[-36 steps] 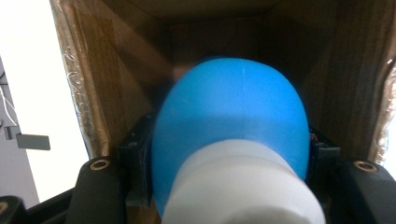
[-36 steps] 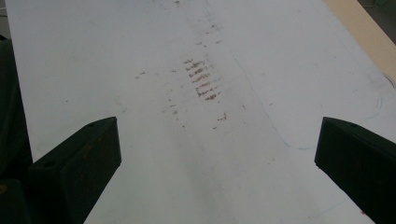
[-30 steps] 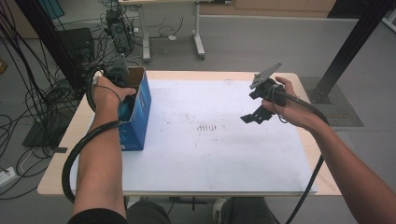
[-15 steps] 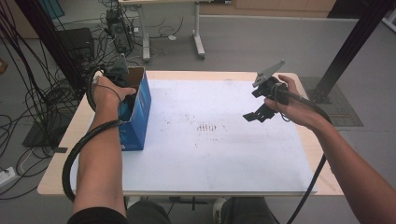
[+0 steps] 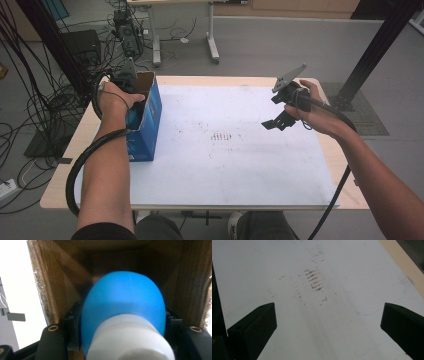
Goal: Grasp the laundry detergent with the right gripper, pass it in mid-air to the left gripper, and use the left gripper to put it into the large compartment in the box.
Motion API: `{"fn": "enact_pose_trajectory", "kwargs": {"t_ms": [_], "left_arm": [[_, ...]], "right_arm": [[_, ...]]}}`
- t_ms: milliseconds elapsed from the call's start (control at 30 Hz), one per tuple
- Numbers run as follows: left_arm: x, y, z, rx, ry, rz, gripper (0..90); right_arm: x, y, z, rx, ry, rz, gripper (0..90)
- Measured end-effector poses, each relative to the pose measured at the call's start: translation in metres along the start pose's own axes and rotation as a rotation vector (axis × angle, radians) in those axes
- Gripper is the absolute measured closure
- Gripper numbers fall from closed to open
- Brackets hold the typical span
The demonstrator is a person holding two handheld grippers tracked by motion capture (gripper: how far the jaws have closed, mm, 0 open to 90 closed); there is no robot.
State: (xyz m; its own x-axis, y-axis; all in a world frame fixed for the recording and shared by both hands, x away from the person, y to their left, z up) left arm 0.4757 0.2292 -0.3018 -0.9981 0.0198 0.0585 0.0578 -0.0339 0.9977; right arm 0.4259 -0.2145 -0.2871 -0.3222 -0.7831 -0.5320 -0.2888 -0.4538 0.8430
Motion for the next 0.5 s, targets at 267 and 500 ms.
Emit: {"fn": "enact_pose_trajectory", "kwargs": {"t_ms": [267, 500], "left_arm": [[-0.0001, -0.0001, 0.0009, 0.004, 0.002, -0.003, 36.7], [-0.0001, -0.0002, 0.0007, 0.003, 0.001, -0.003, 36.7]], "right_arm": [[-0.0005, -0.0006, 0.0005, 0.001, 0.002, 0.006, 0.2], [-0.0009, 0.0006, 0.0002, 0.003, 0.003, 0.005, 0.2]]}}
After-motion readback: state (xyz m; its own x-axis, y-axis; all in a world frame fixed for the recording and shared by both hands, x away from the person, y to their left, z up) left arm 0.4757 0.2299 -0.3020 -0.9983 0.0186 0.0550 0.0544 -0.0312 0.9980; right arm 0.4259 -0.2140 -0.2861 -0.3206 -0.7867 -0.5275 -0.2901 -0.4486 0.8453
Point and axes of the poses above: each handheld gripper's, and its own axes: y roughly backward along the jaws, x roughly out of its underside, z roughly to its left, the point moved 3 cm from there along -y, roughly forward along the jaws, and after that the axes turned 5 degrees about z, right-handed, at the moved point
